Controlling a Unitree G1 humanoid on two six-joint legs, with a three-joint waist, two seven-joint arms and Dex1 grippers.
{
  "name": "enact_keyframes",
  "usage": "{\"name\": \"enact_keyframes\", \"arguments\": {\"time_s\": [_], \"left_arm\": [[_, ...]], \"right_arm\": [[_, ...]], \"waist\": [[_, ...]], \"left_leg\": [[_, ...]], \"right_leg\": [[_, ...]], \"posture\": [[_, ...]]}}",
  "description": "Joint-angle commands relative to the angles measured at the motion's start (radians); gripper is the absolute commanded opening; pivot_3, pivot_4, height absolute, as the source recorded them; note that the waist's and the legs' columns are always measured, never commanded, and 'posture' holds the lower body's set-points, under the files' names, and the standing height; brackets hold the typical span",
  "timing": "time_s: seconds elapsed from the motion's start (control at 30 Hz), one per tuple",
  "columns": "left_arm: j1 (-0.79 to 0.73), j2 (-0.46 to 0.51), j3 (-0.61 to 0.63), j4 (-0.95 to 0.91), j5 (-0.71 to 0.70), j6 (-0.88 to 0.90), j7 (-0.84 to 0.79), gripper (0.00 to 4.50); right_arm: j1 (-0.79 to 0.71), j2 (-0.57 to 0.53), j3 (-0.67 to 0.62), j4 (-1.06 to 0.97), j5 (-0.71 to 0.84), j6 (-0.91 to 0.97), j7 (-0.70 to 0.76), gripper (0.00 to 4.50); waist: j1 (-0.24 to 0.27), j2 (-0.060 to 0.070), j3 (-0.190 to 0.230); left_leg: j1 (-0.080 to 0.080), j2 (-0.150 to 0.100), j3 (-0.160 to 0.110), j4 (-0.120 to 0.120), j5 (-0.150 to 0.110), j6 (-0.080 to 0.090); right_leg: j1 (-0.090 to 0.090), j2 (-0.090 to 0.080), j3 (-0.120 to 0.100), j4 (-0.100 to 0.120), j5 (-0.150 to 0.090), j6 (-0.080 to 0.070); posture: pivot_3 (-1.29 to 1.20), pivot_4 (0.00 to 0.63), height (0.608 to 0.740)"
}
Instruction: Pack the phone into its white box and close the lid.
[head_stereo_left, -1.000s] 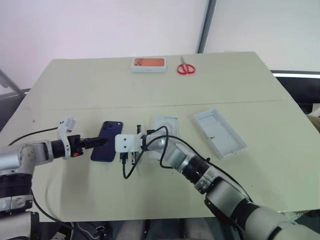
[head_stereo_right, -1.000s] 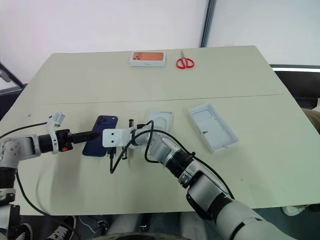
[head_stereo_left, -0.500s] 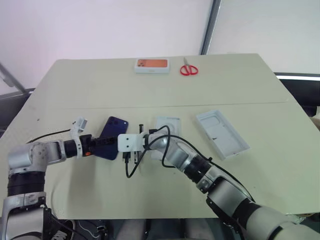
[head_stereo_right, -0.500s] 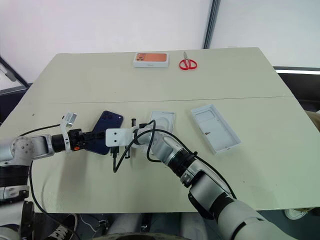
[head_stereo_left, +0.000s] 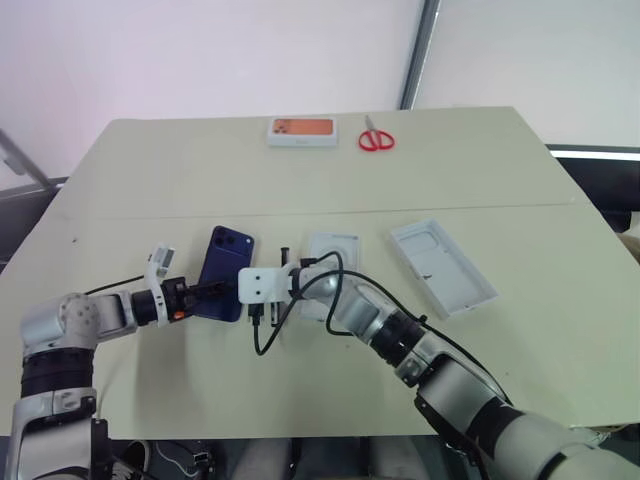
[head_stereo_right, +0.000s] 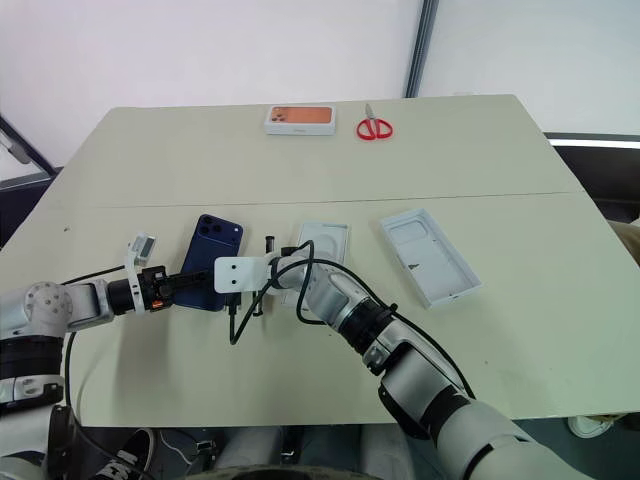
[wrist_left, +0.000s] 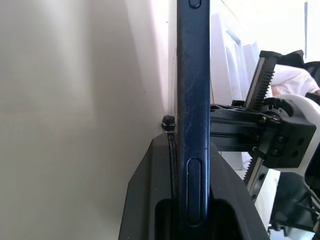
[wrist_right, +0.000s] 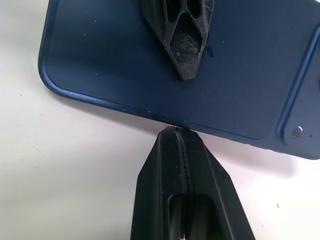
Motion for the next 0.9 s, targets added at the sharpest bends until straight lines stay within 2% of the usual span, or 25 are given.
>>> {"name": "enact_keyframes", "arguments": {"time_s": [0.03,0.13,0.27,0.37,0.47,0.57,0.63,0.67,0.8,0.9], "left_arm": [[0.04,-0.023,-0.031,-0.007,-0.004,0.038,0.027,0.03],[0.04,-0.044,0.015,-0.005,-0.034,0.046,0.044,0.03],[0.005,-0.086,0.158,0.018,-0.117,0.081,0.076,0.03],[-0.011,-0.117,0.247,0.009,-0.178,0.111,0.103,0.03],[-0.018,-0.149,0.301,-0.008,-0.231,0.143,0.128,0.0],[-0.02,-0.178,0.327,-0.025,-0.266,0.151,0.157,0.0],[-0.024,-0.192,0.326,-0.038,-0.271,0.145,0.182,0.0],[-0.026,-0.198,0.322,-0.048,-0.278,0.152,0.192,0.0],[-0.026,-0.221,0.317,-0.092,-0.306,0.157,0.225,0.0],[-0.026,-0.234,0.32,-0.109,-0.329,0.167,0.243,0.0]], "right_arm": [[0.004,-0.005,-0.008,-0.009,-0.01,0.002,-0.01,0.0],[0.014,-0.015,-0.033,-0.029,0.017,-0.016,-0.007,0.0],[0.059,0.003,-0.177,-0.17,0.231,0.016,0.092,0.0],[0.083,-0.002,-0.284,-0.311,0.401,0.148,0.175,0.0],[0.1,-0.031,-0.316,-0.416,0.48,0.256,0.219,1.27],[0.105,-0.065,-0.337,-0.474,0.499,0.297,0.205,2.89],[0.124,-0.127,-0.313,-0.525,0.48,0.279,0.228,3.9],[0.158,-0.195,-0.296,-0.569,0.471,0.269,0.269,4.38],[0.297,-0.44,-0.248,-0.674,0.419,0.223,0.364,4.38],[0.374,-0.517,-0.266,-0.735,0.451,0.242,0.378,4.38]], "waist": [[-0.001,0.0,0.0],[0.0,0.0,0.0],[0.002,-0.003,0.002],[-0.006,-0.005,0.004],[-0.007,-0.008,0.004],[-0.008,-0.008,0.004],[-0.007,-0.009,0.005],[-0.005,-0.009,0.005],[0.004,-0.013,0.007],[-0.002,-0.015,0.008]], "left_leg": [[0.0,0.0,0.0,0.0,0.0,0.0],[0.0,0.0,0.0,0.0,0.0,0.0],[-0.001,0.0,0.0,0.0,0.0,0.0],[-0.003,0.001,0.0,0.0,0.0,0.0],[-0.003,0.002,0.0,-0.001,0.0,0.0],[-0.004,0.002,0.001,-0.002,0.0,-0.001],[-0.004,0.002,0.001,-0.003,0.001,-0.001],[-0.004,0.002,0.001,-0.003,0.001,-0.001],[-0.006,0.0,0.001,-0.003,0.0,-0.001],[-0.006,0.0,0.002,-0.002,0.0,0.0]], "right_leg": [[0.0,0.0,0.0,0.0,0.0,0.0],[0.0,0.0,0.0,0.0,0.0,0.0],[-0.001,0.0,0.0,0.0,0.0,0.0],[-0.003,0.0,0.0,0.0,0.0,0.0],[-0.004,0.001,0.0,0.0,0.0,0.0],[-0.006,0.0,0.0,0.0,0.0,0.0],[-0.007,0.0,0.001,0.0,0.0,0.0],[-0.007,0.0,0.001,0.0,0.0,0.0],[-0.007,-0.001,0.0,-0.002,0.0,0.0],[-0.007,-0.002,0.0,-0.002,0.0,0.0]], "posture": [[0.0,0.15,0.74],[0.0,0.15,0.74],[0.0,0.15,0.74],[0.0,0.15,0.74],[0.0,0.15,0.74],[0.0,0.15,0.74],[0.0,0.15,0.74],[0.0,0.15,0.74],[0.0,0.15,0.74],[0.0,0.15,0.74]]}}
